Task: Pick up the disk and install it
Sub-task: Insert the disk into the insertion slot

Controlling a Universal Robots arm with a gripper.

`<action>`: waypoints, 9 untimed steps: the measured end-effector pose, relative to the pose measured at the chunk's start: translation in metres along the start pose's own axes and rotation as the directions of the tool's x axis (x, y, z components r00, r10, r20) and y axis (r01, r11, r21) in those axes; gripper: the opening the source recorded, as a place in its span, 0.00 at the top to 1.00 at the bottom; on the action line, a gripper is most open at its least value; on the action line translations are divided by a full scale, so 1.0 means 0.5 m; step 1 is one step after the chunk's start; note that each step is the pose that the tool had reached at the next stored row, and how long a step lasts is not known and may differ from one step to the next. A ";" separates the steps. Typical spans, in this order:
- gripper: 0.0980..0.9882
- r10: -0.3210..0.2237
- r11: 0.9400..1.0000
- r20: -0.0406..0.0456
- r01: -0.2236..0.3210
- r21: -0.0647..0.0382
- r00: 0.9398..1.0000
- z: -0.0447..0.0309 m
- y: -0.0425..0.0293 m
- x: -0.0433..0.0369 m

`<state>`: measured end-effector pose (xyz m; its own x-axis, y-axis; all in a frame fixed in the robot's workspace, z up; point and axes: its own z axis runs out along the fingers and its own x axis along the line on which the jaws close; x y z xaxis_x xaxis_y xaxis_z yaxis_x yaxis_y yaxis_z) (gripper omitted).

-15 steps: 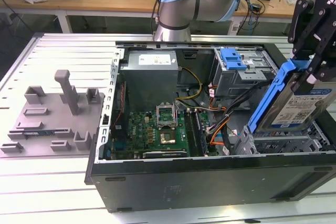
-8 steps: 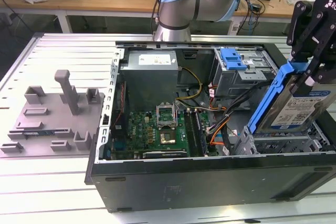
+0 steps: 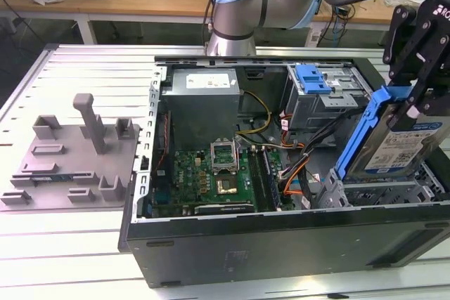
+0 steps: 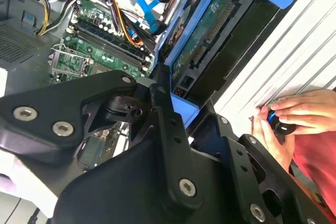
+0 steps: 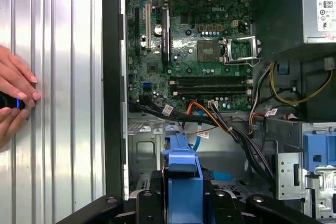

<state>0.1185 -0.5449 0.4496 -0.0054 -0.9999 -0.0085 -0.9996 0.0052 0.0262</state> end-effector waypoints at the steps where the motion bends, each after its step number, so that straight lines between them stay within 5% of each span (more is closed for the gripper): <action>1: 0.70 0.000 1.000 0.000 0.000 0.000 1.000 -0.004 0.000 0.000; 9: 0.70 0.003 1.000 0.000 -0.003 -0.005 1.000 -0.012 0.002 0.000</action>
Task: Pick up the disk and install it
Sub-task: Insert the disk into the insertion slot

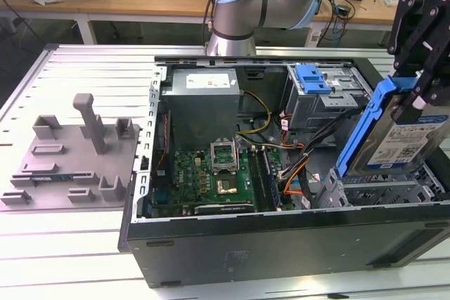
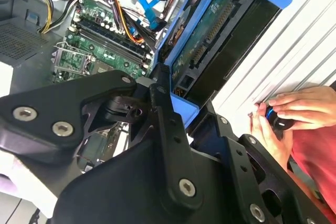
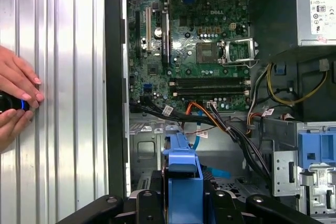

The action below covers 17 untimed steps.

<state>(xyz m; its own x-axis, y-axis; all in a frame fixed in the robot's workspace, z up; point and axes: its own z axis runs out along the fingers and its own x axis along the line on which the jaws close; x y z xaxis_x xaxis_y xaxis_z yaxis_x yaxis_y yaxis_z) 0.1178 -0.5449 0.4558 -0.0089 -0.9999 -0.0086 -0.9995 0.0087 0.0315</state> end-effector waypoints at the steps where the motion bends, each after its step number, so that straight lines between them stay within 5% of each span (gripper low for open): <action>1: 0.70 0.000 1.000 0.000 0.000 -0.001 1.000 0.000 0.000 0.000; 17: 0.70 0.000 1.000 -0.003 0.000 -0.012 1.000 -0.003 -0.008 -0.002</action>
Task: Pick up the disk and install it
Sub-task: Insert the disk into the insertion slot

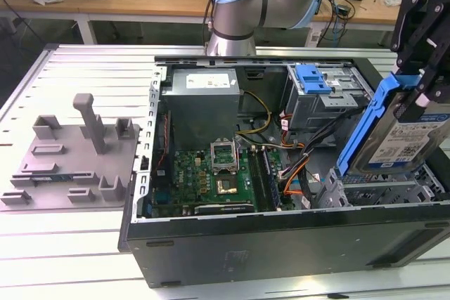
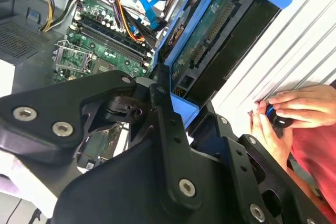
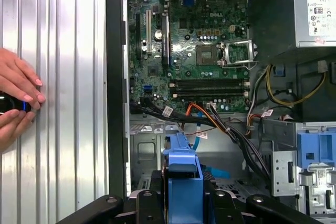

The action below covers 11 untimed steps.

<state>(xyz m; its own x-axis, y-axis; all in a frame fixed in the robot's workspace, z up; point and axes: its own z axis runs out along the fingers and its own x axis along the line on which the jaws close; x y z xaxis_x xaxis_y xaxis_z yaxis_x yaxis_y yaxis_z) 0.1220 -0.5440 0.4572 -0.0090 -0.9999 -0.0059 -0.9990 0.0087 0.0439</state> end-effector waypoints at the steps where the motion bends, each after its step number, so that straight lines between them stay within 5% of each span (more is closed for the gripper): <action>1: 0.70 0.000 1.000 0.000 0.000 -0.001 1.000 0.002 0.000 0.000; 11: 0.70 0.000 1.000 0.000 0.000 -0.011 1.000 0.010 -0.013 0.000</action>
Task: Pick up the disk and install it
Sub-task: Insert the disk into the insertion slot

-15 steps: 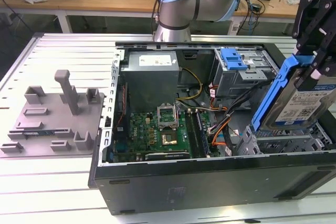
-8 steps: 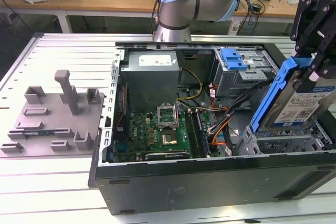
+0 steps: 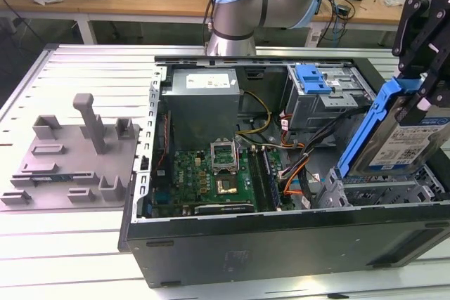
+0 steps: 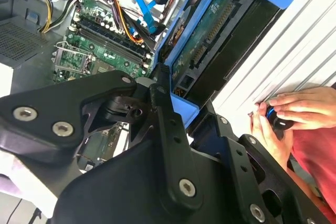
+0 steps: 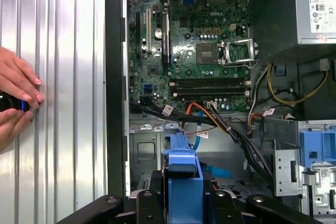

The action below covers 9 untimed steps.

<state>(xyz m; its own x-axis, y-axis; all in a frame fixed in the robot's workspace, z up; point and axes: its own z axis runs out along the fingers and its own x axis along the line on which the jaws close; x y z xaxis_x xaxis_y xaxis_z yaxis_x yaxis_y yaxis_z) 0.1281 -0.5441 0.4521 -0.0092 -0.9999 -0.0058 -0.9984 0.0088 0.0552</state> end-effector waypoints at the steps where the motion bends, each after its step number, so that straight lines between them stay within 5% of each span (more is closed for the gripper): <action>1: 0.70 0.000 1.000 0.000 0.000 -0.001 1.000 0.000 0.000 0.000; 9: 0.70 0.000 1.000 -0.001 0.000 -0.005 1.000 0.003 0.000 0.000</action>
<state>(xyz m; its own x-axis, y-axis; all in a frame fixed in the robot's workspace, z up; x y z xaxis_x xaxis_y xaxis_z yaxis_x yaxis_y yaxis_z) 0.1282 -0.5439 0.4508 -0.0091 -0.9999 -0.0051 -0.9981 0.0088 0.0606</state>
